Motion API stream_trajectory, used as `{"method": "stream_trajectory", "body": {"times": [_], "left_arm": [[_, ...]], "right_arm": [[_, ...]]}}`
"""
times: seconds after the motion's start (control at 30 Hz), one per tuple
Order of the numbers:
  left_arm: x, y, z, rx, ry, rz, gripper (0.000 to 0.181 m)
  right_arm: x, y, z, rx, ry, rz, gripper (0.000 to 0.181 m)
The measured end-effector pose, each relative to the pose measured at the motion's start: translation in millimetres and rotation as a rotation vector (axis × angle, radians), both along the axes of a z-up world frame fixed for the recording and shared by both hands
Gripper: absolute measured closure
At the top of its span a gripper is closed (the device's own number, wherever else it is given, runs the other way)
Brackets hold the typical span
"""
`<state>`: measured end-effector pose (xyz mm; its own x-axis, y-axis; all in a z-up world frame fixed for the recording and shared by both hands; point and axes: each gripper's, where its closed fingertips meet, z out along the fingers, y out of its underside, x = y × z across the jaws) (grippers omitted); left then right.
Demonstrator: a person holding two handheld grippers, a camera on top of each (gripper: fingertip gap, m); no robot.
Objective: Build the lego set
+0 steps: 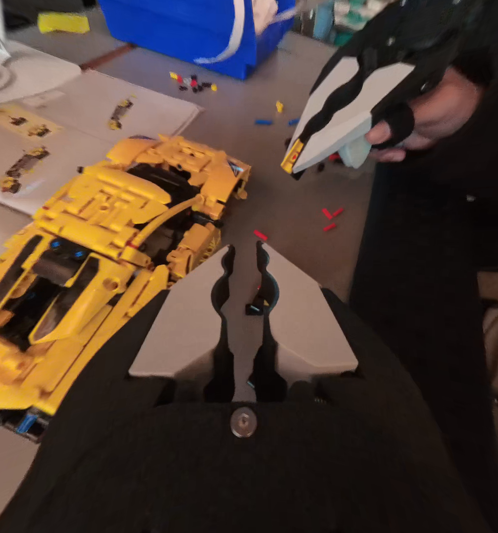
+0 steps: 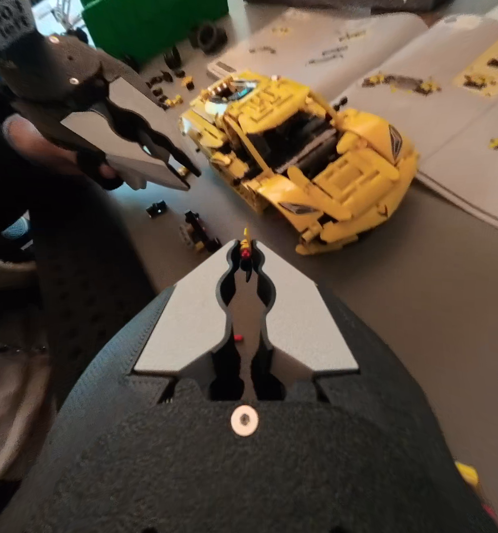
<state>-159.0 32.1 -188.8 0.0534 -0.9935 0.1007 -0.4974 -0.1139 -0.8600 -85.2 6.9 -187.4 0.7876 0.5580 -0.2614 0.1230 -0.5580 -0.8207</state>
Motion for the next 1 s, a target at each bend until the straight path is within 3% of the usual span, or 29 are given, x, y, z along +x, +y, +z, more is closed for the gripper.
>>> {"method": "stream_trajectory", "body": {"times": [0.1, 0.23, 0.43, 0.63, 0.7, 0.9, 1.0], "left_arm": [[11.0, -9.3, -21.1, 0.006, 0.153, -0.028, 0.166], [34.3, -20.3, -32.8, -0.057, 0.229, 0.023, 0.166], [49.7, -13.9, -51.8, -0.011, 0.337, 0.119, 0.159], [54.3, -13.2, -55.2, 0.023, 0.37, 0.116, 0.168], [56.2, -16.1, -55.3, 0.017, 0.355, 0.098, 0.177], [56.8, -23.7, -51.7, 0.092, 0.314, -0.007, 0.178], [59.9, -33.0, -25.8, 0.074, 0.17, -0.05, 0.178]], "right_arm": [[9.4, -1.1, -10.9, -0.021, 0.014, -0.034, 0.175], [11.3, -1.8, -14.4, -0.006, -0.014, -0.041, 0.175], [16.7, -8.5, -36.2, -0.044, -0.305, -0.016, 0.175], [31.6, -40.5, -56.8, -0.26, -0.53, 0.071, 0.175], [31.8, -39.2, -57.3, -0.258, -0.536, 0.071, 0.175], [27.2, -34.9, -57.9, -0.281, -0.426, 0.062, 0.169], [25.2, -32.1, -48.7, -0.25, -0.373, 0.061, 0.157]]}}
